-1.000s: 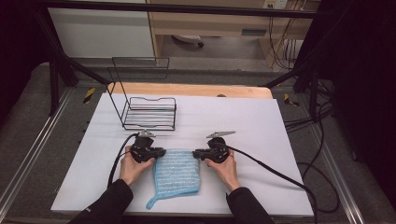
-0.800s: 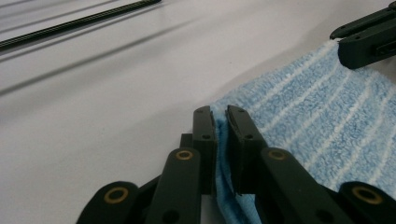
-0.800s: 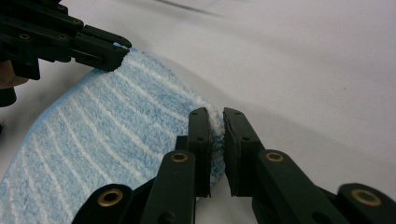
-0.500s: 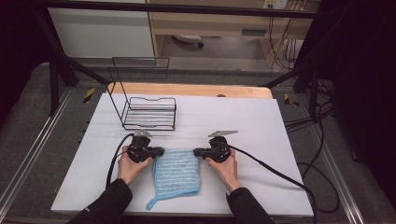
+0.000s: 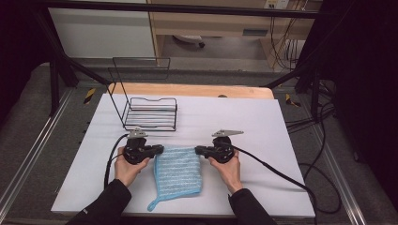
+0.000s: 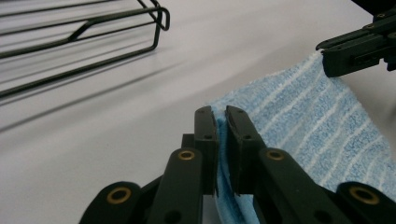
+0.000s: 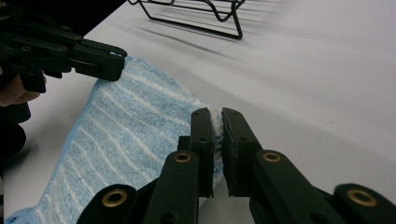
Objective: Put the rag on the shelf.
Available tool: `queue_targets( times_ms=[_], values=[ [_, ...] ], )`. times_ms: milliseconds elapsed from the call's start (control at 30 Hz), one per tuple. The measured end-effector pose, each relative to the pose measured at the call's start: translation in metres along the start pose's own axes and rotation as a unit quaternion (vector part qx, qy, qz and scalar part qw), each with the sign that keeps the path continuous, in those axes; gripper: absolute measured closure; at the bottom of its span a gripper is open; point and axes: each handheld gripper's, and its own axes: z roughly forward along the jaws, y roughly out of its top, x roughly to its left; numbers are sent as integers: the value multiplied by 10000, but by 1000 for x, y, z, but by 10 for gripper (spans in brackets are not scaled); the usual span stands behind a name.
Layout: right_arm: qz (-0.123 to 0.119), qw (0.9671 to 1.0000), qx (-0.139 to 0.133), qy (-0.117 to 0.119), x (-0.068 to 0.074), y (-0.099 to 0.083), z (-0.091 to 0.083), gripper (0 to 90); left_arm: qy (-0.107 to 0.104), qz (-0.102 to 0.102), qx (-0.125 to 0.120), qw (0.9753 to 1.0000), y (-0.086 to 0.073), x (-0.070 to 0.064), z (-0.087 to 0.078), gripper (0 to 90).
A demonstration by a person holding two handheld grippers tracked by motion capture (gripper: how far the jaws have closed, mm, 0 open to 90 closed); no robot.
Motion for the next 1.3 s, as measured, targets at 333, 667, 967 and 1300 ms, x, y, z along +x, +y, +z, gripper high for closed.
queue_targets(
  times_ms=[333, 667, 967, 1300],
  values=[
    [-292, 9993, -245, -42, 10, 8, -10, 843, 105, 142, -307, 9994, 5, -7, -15, 837],
    [-461, 9978, -469, -51, 17, 14, -19, 843, 112, 284, -562, 9980, 9, -17, -28, 836],
    [-675, 9956, -637, -97, 25, 20, -28, 846, 151, 394, -752, 9963, 12, -25, -38, 837],
    [-710, 9938, -859, -45, 27, 24, -39, 846, 120, 505, -947, 9942, 16, -33, -47, 837]
  ],
)
